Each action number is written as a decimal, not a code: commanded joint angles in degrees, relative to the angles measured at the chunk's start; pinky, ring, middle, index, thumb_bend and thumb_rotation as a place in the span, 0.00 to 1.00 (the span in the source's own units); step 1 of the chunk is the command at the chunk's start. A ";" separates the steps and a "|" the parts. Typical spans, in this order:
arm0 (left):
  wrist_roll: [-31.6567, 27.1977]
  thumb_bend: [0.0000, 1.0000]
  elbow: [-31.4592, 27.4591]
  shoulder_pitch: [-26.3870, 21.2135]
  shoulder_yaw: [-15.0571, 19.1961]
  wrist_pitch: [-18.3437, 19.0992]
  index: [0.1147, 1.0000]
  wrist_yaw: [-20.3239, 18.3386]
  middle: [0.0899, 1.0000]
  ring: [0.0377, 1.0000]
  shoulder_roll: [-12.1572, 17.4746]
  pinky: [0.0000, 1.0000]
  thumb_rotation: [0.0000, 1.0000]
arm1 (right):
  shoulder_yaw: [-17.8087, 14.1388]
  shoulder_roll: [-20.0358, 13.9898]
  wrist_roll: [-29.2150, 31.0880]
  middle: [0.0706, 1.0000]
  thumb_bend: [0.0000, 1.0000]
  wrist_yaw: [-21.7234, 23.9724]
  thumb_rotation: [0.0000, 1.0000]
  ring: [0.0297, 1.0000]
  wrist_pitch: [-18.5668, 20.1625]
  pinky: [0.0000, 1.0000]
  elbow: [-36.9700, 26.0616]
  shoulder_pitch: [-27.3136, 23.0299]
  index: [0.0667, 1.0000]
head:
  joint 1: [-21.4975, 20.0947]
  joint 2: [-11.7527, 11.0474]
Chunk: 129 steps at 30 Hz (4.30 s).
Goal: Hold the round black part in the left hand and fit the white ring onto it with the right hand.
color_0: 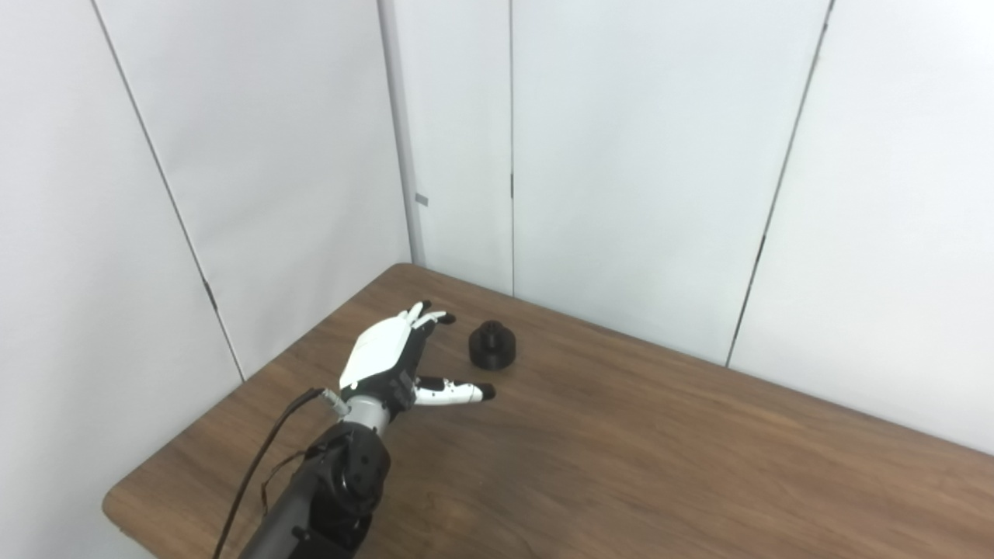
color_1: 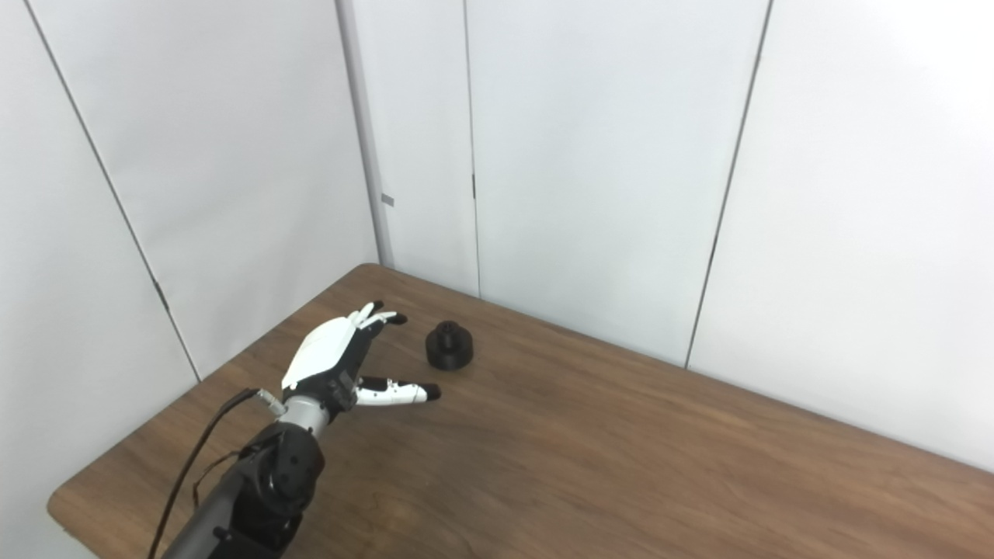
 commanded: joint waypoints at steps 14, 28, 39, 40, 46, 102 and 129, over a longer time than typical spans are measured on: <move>-2.81 1.00 8.98 -4.04 2.23 -2.10 0.88 3.60 1.00 1.00 3.22 1.00 0.46 | -0.24 -0.44 -0.20 0.96 0.67 -0.36 0.73 0.98 1.03 0.96 -0.46 0.32 0.90 | -0.80 -0.19; -15.61 1.00 24.34 -9.95 4.68 -6.57 0.91 4.68 1.00 1.00 5.23 1.00 0.45 | -0.29 -0.42 0.47 0.97 0.65 0.11 0.73 0.98 0.69 0.96 -0.60 0.72 0.91 | -1.53 -0.11; -16.47 1.00 35.55 -13.20 -0.26 -5.00 0.92 4.44 1.00 1.00 7.77 1.00 0.41 | -0.53 -0.47 0.78 0.96 0.70 0.36 0.72 0.97 0.30 0.95 -0.64 1.33 0.89 | -2.52 -0.13; -16.39 1.00 36.47 -13.62 -0.85 -5.30 0.92 4.44 1.00 1.00 7.88 1.00 0.40 | -0.51 -0.46 0.79 0.96 0.70 0.26 0.72 0.97 0.41 0.95 -0.93 1.38 0.89 | -2.57 -0.06; -15.12 1.00 41.50 -16.66 -5.03 -6.60 0.91 5.66 1.00 1.00 8.26 1.00 0.38 | -0.46 -0.38 0.92 0.97 0.70 -0.01 0.73 0.98 0.86 0.95 -1.88 1.96 0.91 | -3.33 0.05; -10.89 0.54 51.71 -18.97 -19.53 -20.45 0.42 13.62 0.92 1.00 0.81 1.00 0.06 | 0.26 0.60 1.12 0.94 0.67 -0.80 0.75 0.97 1.09 0.95 -4.56 3.40 0.92 | -5.65 0.91; -12.77 0.52 47.91 -16.40 -21.65 -26.08 0.41 14.23 0.88 1.00 0.23 1.00 0.05 | 0.33 1.41 0.78 0.88 0.68 -1.41 0.73 0.93 1.81 0.95 -5.83 3.92 0.91 | -8.77 1.43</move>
